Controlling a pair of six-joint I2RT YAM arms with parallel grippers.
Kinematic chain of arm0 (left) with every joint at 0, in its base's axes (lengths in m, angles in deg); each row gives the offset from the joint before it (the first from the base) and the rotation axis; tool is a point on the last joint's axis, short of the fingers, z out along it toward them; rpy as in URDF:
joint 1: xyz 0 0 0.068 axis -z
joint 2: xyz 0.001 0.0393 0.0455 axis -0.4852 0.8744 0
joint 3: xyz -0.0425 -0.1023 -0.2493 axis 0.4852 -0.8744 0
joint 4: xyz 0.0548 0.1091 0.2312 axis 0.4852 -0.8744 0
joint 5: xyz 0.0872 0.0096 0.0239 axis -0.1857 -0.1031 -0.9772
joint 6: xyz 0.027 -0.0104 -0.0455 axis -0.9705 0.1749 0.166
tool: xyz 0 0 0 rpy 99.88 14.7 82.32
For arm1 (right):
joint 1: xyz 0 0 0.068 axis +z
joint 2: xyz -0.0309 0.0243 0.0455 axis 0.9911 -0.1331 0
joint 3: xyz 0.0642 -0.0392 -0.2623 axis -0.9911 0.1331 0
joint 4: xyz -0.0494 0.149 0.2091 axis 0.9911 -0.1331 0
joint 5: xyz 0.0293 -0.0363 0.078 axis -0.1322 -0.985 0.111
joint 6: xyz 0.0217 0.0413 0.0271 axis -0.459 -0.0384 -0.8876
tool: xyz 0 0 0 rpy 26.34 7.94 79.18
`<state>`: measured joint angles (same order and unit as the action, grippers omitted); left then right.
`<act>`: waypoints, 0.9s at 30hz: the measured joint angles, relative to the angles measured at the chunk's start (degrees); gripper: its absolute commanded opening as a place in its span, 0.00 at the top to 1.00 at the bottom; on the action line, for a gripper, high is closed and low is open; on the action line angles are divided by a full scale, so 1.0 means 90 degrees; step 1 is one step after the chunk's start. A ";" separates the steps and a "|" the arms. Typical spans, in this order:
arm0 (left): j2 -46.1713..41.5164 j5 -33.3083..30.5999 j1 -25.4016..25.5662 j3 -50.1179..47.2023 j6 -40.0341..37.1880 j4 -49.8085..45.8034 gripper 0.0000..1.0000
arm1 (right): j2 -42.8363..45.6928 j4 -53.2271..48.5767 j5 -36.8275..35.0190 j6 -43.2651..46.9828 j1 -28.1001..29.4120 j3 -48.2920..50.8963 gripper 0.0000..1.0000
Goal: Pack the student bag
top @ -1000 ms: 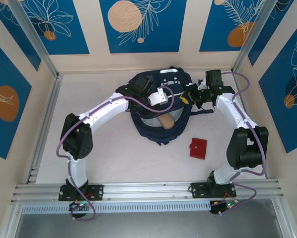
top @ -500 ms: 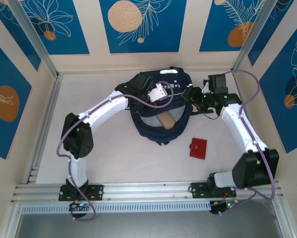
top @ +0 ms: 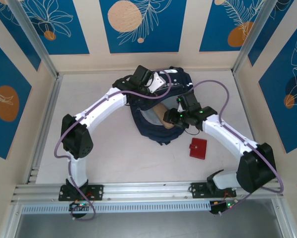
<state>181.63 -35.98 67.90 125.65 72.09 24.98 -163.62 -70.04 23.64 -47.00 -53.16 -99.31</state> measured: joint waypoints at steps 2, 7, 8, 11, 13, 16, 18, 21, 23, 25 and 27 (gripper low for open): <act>-0.0051 -0.0100 0.0005 0.0000 0.0121 -0.0063 1.00 | -0.0262 0.0138 0.0005 -0.0080 0.0155 -0.0007 0.53; -0.0318 -0.0311 0.0017 -0.0029 0.0413 -0.0199 1.00 | -0.0775 0.0423 0.0005 -0.0189 0.0391 -0.0068 0.56; -0.0384 -0.0352 0.0024 -0.0053 0.0483 -0.0238 1.00 | -0.0845 0.0493 -0.0007 -0.0194 0.0420 -0.0068 0.57; -0.0578 -0.0449 0.0044 -0.0146 0.0663 -0.0376 1.00 | -0.0981 0.0692 -0.0151 -0.0187 0.0408 -0.0068 0.58; -0.0685 -0.0471 0.0046 -0.0236 0.0787 -0.0459 1.00 | -0.1032 0.0896 -0.0301 -0.0172 0.0345 -0.0068 0.58; -0.0801 -0.0466 0.0070 -0.0355 0.0950 -0.0515 1.00 | -0.1129 0.1277 -0.0520 -0.0107 0.0134 -0.0073 0.57; -0.0867 -0.0464 0.0087 -0.0437 0.1027 -0.0522 1.00 | -0.1270 0.1518 -0.0571 -0.0053 -0.0036 -0.0146 0.58; -0.0891 -0.0461 0.0112 -0.0491 0.1134 -0.0520 1.00 | -0.1588 0.1863 -0.0539 0.0024 -0.0245 -0.0369 0.58; -0.0891 -0.0461 0.0114 -0.0500 0.1190 -0.0517 1.00 | -0.1719 0.2038 -0.0488 0.0039 -0.0313 -0.0500 0.58; -0.0891 -0.0461 0.0117 -0.0503 0.1239 -0.0515 1.00 | -0.1717 0.2157 -0.0442 0.0029 -0.0352 -0.0510 0.58; -0.0891 -0.0435 0.0119 -0.0503 0.1309 -0.0517 1.00 | -0.1639 0.2210 -0.0427 -0.0027 -0.0376 -0.0469 0.60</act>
<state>173.61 -39.90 68.97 121.12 83.87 20.32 -178.37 -50.15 19.79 -47.24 -56.55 -103.52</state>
